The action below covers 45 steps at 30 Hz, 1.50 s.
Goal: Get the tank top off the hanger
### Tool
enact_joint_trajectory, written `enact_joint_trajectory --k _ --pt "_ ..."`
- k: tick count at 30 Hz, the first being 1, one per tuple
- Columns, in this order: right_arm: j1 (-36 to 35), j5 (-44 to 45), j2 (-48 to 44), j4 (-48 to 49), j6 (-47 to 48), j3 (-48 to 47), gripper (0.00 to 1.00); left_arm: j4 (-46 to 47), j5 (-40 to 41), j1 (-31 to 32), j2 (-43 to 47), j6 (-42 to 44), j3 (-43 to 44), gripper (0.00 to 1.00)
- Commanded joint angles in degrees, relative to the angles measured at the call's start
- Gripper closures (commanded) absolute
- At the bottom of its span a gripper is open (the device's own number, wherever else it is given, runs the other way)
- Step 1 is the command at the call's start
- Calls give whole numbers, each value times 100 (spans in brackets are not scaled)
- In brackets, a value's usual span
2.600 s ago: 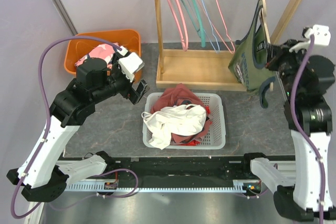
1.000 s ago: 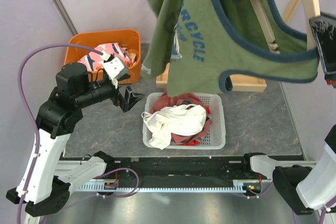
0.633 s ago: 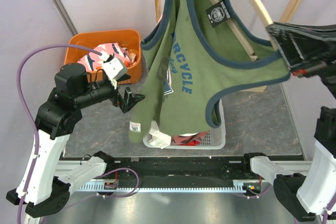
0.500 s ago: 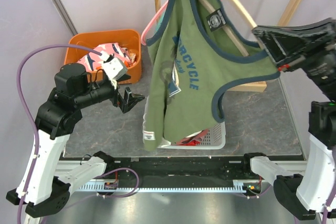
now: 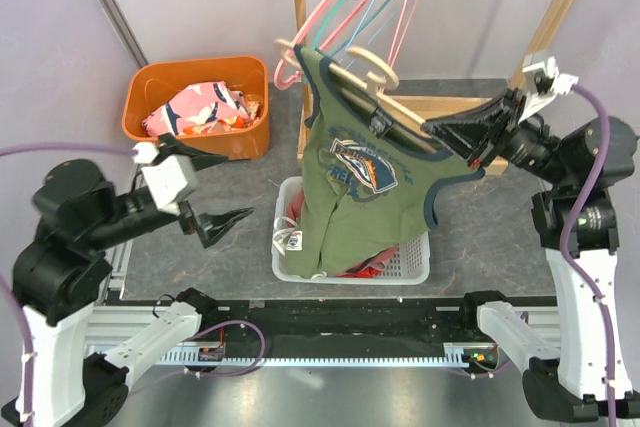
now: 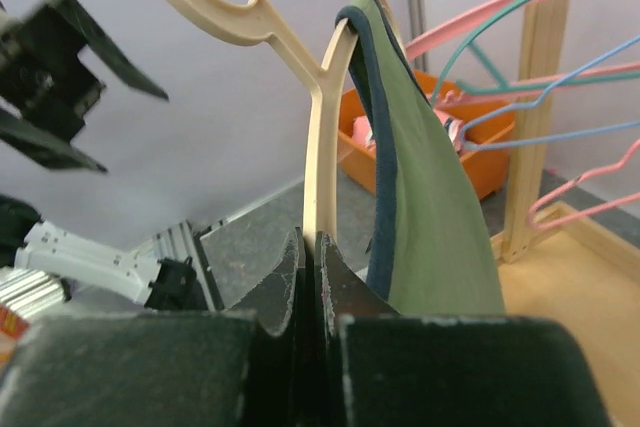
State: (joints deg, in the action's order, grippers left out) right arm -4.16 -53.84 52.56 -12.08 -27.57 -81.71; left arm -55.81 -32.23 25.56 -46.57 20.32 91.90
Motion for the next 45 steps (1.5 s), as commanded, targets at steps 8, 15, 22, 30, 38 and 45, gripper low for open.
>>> enact_joint_trajectory --k 8,15,22,30,38,45 --pt "-506 -1638 -1107 2412 -1005 1825 100 808 -1688 -16 -353 789 346 0" --pt "-822 -1761 -1046 1744 -582 1729 100 817 -2437 -16 -661 1009 488 4" --pt "-1104 -1831 -808 1402 -372 1632 100 572 -2429 -25 -643 1474 127 9" --pt "-1236 -1875 -536 1225 -240 1219 100 106 -2279 -25 -670 2063 -136 19" --pt "-1341 -1893 -492 1076 -231 1201 100 70 -2147 -16 -845 2319 -85 20" --pt "-1350 -1849 -413 1067 -222 1149 100 79 -2314 1 -1039 2170 232 46"
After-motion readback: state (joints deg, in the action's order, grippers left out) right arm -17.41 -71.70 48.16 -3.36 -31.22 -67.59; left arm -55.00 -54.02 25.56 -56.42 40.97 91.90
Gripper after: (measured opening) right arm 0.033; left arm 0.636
